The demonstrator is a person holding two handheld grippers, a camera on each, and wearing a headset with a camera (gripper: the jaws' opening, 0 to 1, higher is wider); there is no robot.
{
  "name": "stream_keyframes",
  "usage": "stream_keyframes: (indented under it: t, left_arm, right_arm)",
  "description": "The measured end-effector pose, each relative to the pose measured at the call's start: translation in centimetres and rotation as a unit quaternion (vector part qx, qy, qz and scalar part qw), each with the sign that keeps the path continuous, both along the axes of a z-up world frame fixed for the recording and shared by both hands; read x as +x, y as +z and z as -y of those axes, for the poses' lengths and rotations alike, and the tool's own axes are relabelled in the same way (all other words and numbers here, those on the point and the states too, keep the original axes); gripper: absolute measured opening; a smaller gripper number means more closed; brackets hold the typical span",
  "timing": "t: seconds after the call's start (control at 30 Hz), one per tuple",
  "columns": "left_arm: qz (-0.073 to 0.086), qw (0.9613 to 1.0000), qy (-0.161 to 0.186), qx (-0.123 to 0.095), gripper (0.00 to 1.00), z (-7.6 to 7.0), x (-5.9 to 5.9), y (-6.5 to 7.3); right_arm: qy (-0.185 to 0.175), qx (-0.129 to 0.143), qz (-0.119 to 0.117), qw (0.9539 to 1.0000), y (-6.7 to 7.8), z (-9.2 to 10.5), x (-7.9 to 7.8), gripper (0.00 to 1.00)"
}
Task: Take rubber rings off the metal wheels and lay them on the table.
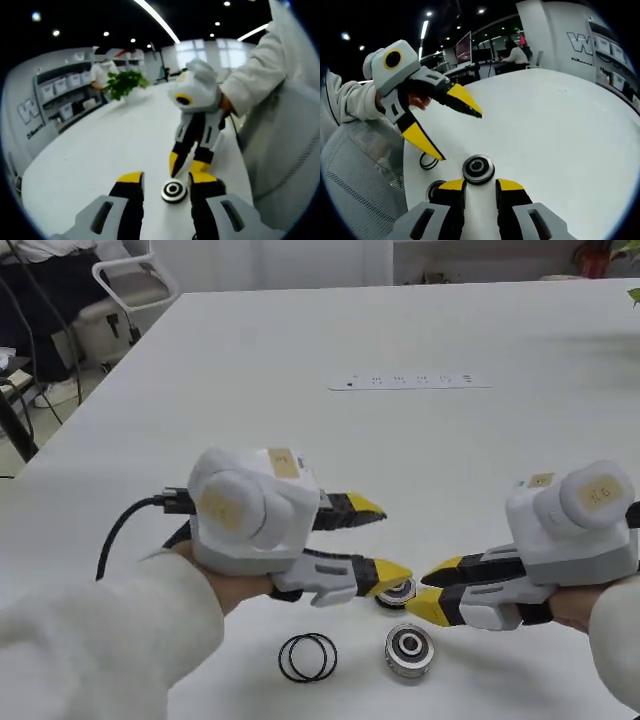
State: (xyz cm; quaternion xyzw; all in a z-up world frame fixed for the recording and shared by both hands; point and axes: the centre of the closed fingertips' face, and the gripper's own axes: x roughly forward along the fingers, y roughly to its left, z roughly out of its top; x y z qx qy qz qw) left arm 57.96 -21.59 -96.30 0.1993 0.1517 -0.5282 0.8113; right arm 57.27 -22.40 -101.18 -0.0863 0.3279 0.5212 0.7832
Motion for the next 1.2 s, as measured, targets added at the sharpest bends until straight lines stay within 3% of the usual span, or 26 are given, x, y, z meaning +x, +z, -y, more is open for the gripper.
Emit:
stream_keyframes:
  t: [0.1,0.2,0.33,0.5,0.53,0.6,0.77,1.2]
  left_arm:
    - [-0.015,0.9998,-0.007,0.010,0.33,0.3,-0.3,-1.4]
    - [-0.019,0.9996,-0.003,0.020,0.29,0.4,0.0,-2.3]
    - [-0.034,0.9993,0.009,0.010,0.27,0.3,0.5,-2.6]
    - [-0.041,0.9990,0.006,0.017,0.24,0.3,0.3,-3.3]
    - [-0.048,0.9987,0.006,0.018,0.23,0.3,0.2,-3.6]
    - [-0.077,0.9970,0.009,0.000,0.18,0.6,-0.1,-3.6]
    - [-0.067,0.9977,0.015,0.001,0.15,0.5,0.3,-3.7]
    - [-0.078,0.9967,0.023,-0.006,0.14,0.4,0.0,-3.6]
  right_arm:
    - [0.004,-0.003,-0.002,1.0000,-0.2,0.0,-0.1,0.20]
    - [0.008,-0.008,0.000,0.9999,-0.4,0.0,-0.3,0.19]
    - [0.013,-0.013,0.003,0.9998,-0.5,0.0,-0.3,0.18]
    - [0.013,-0.013,0.007,0.9998,-0.5,-0.1,-0.2,0.18]
    - [0.014,-0.013,0.008,0.9998,-0.5,-0.1,-0.3,0.17]
    - [0.017,-0.015,0.014,0.9996,-0.5,-0.3,-0.3,0.18]
    - [0.018,-0.018,0.024,0.9994,-0.4,-0.4,-0.1,0.18]
    - [0.045,-0.030,0.052,0.9972,-0.4,-0.6,-0.2,0.17]
